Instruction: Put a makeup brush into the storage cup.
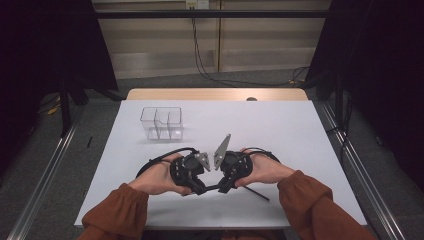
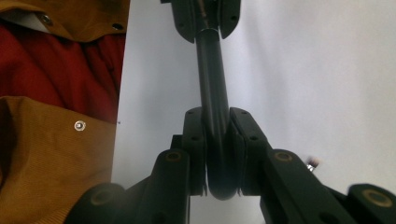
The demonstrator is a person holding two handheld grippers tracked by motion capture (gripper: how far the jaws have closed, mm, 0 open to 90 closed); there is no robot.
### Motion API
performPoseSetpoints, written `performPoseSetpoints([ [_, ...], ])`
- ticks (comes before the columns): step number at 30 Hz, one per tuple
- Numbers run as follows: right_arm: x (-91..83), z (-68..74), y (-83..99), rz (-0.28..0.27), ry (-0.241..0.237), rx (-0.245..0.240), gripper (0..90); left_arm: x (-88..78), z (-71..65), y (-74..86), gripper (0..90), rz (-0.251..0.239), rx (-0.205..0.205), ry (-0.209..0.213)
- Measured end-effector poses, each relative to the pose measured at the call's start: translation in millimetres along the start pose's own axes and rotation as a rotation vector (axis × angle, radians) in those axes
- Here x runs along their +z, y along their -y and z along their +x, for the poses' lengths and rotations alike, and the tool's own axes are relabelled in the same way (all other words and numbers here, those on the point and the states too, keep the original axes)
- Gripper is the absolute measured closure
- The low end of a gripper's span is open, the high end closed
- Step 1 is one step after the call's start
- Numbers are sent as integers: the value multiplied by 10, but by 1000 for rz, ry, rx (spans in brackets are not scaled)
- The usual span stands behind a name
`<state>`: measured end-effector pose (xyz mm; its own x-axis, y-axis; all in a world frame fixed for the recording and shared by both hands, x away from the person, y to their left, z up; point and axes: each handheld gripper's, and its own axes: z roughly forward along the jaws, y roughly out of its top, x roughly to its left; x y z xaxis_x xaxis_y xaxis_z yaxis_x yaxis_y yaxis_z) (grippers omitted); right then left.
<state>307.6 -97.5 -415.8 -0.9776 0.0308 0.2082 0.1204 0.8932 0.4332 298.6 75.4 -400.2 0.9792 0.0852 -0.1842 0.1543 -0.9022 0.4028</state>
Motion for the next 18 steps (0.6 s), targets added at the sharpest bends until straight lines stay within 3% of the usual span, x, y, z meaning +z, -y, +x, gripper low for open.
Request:
performPoseSetpoints([
  [10,-34,-8,45,-29,1,14,796,-39,35,26,745,-64,-16,-12],
  [15,-37,-3,69,-27,5,21,796,-38,51,53,654,-86,-19,-30],
  [18,-53,-12,78,-37,7,26,796,-32,70,82,547,-105,-36,-49],
])
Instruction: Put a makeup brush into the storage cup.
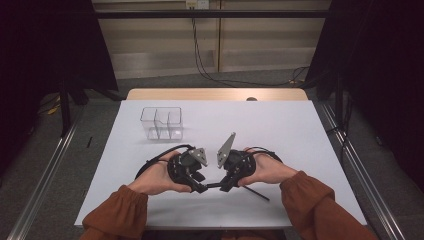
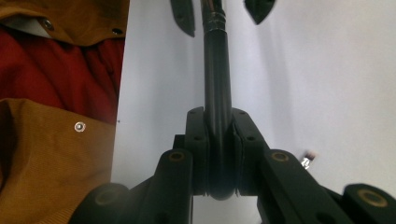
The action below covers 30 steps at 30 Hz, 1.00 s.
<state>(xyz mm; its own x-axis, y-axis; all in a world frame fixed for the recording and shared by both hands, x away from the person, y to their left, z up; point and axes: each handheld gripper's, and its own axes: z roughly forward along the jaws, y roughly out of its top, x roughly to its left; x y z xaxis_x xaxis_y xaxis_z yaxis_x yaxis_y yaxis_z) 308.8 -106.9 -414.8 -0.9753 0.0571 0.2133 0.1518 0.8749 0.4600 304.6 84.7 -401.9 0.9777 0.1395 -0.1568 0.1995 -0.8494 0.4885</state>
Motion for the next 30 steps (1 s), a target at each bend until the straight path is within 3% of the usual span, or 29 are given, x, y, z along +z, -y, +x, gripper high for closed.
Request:
performPoseSetpoints([
  [9,-43,-19,63,-22,25,20,796,-13,49,103,242,-75,-47,-80],
  [14,-63,-34,121,-45,37,39,796,-34,69,157,119,-121,-66,-115],
  [20,-127,-39,213,-71,53,66,795,-114,64,248,64,-204,-99,-136],
  [22,-146,-40,242,-83,53,67,795,-131,52,285,36,-228,-75,-131],
  [30,-181,-19,346,-96,82,98,796,-169,66,430,34,-294,-126,-162],
])
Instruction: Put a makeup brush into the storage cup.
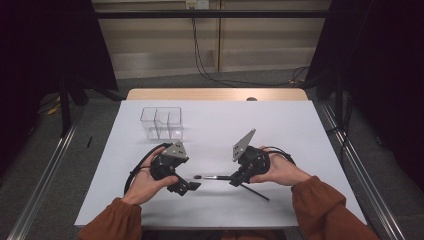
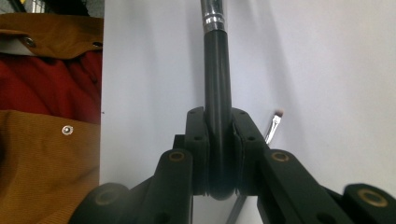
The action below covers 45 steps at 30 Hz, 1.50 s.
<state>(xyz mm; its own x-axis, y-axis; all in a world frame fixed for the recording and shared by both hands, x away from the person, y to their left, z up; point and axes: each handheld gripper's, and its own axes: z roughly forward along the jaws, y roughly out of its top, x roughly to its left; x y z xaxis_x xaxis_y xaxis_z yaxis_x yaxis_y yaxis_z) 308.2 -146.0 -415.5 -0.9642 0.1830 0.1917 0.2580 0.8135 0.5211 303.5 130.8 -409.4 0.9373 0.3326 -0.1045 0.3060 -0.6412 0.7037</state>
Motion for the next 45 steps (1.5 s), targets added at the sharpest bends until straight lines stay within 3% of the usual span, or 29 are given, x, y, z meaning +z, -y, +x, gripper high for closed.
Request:
performPoseSetpoints([
  [2,-13,6,25,-5,9,5,796,-9,0,35,34,-8,-20,-17],
  [5,-39,13,73,-12,17,23,795,-34,1,88,50,-15,-14,-43],
  [7,-52,22,111,-17,21,30,795,-53,4,117,51,-32,-39,-39],
  [13,-95,35,234,-37,43,52,795,-112,7,193,51,-61,-50,-66],
  [17,-136,39,304,-76,65,76,795,-136,5,226,52,-81,-69,-49],
  [20,-123,61,346,-101,74,90,795,-141,-14,252,51,-87,-69,-79],
  [27,-18,125,404,-138,105,116,795,-146,-66,325,58,-97,-63,-88],
  [31,12,145,430,-200,115,115,796,-151,-83,366,52,-116,-76,-91],
  [33,23,147,441,-230,105,121,795,-147,-85,373,52,-118,-70,-107],
  [35,48,154,451,-239,110,124,795,-149,-103,372,58,-130,-58,-148],
  [37,75,165,462,-245,105,115,795,-160,-92,376,58,-144,-68,-141],
  [43,70,213,484,-350,84,123,795,-168,-89,406,57,-157,-72,-159],
  [45,84,237,491,-371,97,118,795,-152,-95,417,57,-161,-79,-156],
])
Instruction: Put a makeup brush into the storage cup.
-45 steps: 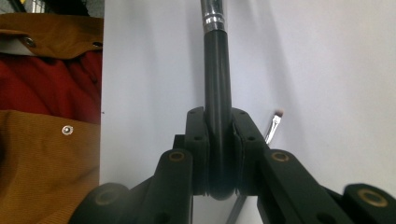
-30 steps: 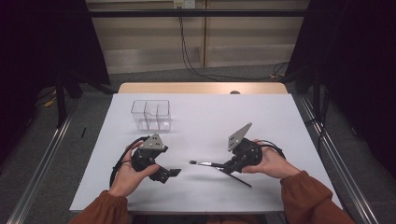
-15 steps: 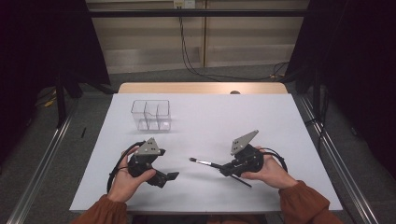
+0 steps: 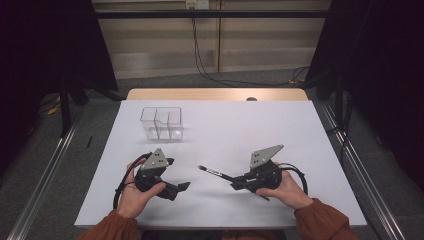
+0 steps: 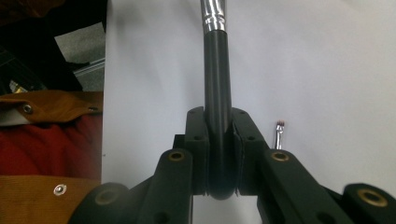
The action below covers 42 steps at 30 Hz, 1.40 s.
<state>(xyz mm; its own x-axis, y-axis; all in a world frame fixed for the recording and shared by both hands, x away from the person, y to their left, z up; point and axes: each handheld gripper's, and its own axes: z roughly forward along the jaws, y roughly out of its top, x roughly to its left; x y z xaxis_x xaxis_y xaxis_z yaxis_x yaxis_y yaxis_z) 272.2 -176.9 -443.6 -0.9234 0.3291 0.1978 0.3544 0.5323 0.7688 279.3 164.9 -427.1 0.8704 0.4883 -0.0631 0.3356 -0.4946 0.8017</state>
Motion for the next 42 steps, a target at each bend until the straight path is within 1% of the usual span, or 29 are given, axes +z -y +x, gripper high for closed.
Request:
performPoseSetpoints([
  [2,6,11,18,-32,0,1,796,7,-10,2,57,8,6,2],
  [4,9,9,31,-45,3,2,795,10,-16,1,57,6,5,4],
  [6,2,10,37,-68,10,0,796,13,-19,0,56,5,4,7],
  [8,-9,11,34,-92,5,-4,795,14,-18,1,54,3,3,6],
  [12,-31,11,31,-138,30,0,795,11,-25,0,54,-7,-1,10],
  [14,-34,4,34,-152,28,1,795,8,-27,0,53,-12,-1,6],
  [16,-36,-5,37,-166,34,12,795,3,-24,-2,53,-14,1,9],
  [19,-31,-11,45,-202,40,16,795,-3,-28,1,51,-29,-12,2],
  [20,-28,-7,45,-208,42,8,795,-4,-23,6,50,-50,-24,9],
  [22,-21,4,43,-231,37,-7,795,-2,-26,6,51,-61,-31,15],
  [23,-23,13,36,-238,38,-17,796,0,-32,6,51,-64,-28,8],
  [26,-29,22,25,-260,40,-27,795,-3,-30,-3,49,-88,-27,12],
  [27,-33,21,26,-263,42,-28,795,-4,-37,-6,49,-102,-26,6],
  [28,-34,18,27,-268,43,-29,795,-4,-37,-9,49,-115,-15,-2],
  [29,-36,15,27,-270,44,-27,795,-1,-47,-12,49,-129,-28,3],
  [31,-39,16,25,-275,45,-29,795,9,-49,-18,49,-159,-36,28],
  [33,-40,22,20,-281,40,-33,795,27,-70,-25,50,-198,-39,21],
  [35,-40,32,11,-280,41,-43,795,49,-90,-37,50,-237,-53,27],
  [36,-39,36,8,-280,41,-46,795,59,-99,-43,55,-244,-56,33],
  [37,-37,38,6,-281,42,-46,795,72,-103,-50,58,-255,-55,56],
  [39,-34,39,5,-281,44,-48,795,104,-137,-61,58,-276,-61,65],
  [42,-37,28,6,-286,44,-46,795,140,-180,-91,58,-279,-55,87],
])
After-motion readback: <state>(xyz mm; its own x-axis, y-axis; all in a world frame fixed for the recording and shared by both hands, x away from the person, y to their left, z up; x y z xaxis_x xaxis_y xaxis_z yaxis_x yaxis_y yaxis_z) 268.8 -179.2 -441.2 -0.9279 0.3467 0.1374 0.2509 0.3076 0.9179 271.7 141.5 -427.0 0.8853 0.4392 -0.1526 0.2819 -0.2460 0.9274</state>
